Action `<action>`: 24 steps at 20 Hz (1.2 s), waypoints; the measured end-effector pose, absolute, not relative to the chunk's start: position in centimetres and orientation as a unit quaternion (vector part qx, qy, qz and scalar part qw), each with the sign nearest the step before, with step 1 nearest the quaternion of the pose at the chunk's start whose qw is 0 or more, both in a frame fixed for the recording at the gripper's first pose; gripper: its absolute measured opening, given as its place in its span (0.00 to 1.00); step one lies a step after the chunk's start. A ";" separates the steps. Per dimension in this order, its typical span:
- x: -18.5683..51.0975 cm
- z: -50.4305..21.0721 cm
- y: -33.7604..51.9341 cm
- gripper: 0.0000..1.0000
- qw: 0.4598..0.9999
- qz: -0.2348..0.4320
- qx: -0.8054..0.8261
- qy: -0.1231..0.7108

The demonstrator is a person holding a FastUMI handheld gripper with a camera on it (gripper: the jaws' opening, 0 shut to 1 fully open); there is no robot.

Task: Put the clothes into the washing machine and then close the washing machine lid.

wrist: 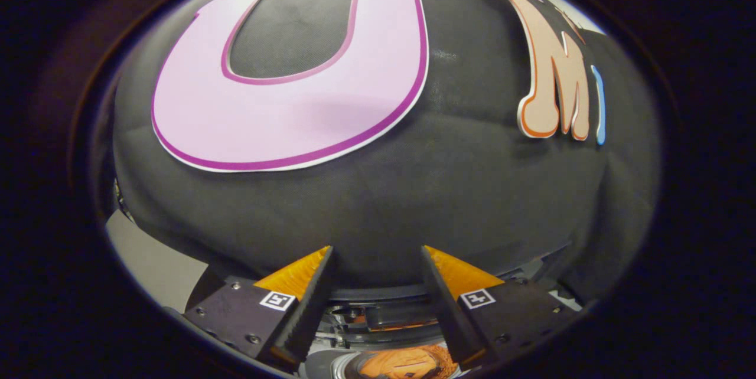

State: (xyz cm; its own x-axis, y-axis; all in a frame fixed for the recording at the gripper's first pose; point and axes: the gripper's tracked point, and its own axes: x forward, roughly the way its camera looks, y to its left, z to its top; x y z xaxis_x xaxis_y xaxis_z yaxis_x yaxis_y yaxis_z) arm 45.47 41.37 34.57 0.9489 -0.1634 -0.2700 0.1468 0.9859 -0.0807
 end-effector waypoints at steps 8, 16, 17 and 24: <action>43.9 34.5 41.4 0.84 0.988 -0.072 -0.032 0.132; 38.7 33.6 41.9 0.84 0.986 -0.067 -0.033 0.148; 37.4 33.3 42.1 0.84 0.986 -0.064 -0.032 0.152; 29.4 29.1 42.4 0.82 0.987 -0.051 0.005 0.151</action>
State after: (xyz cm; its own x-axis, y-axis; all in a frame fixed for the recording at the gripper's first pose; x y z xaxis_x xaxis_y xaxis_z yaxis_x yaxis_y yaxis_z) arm 29.40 42.37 29.08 0.9492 -0.0989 -0.2988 0.1016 0.9948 -0.0064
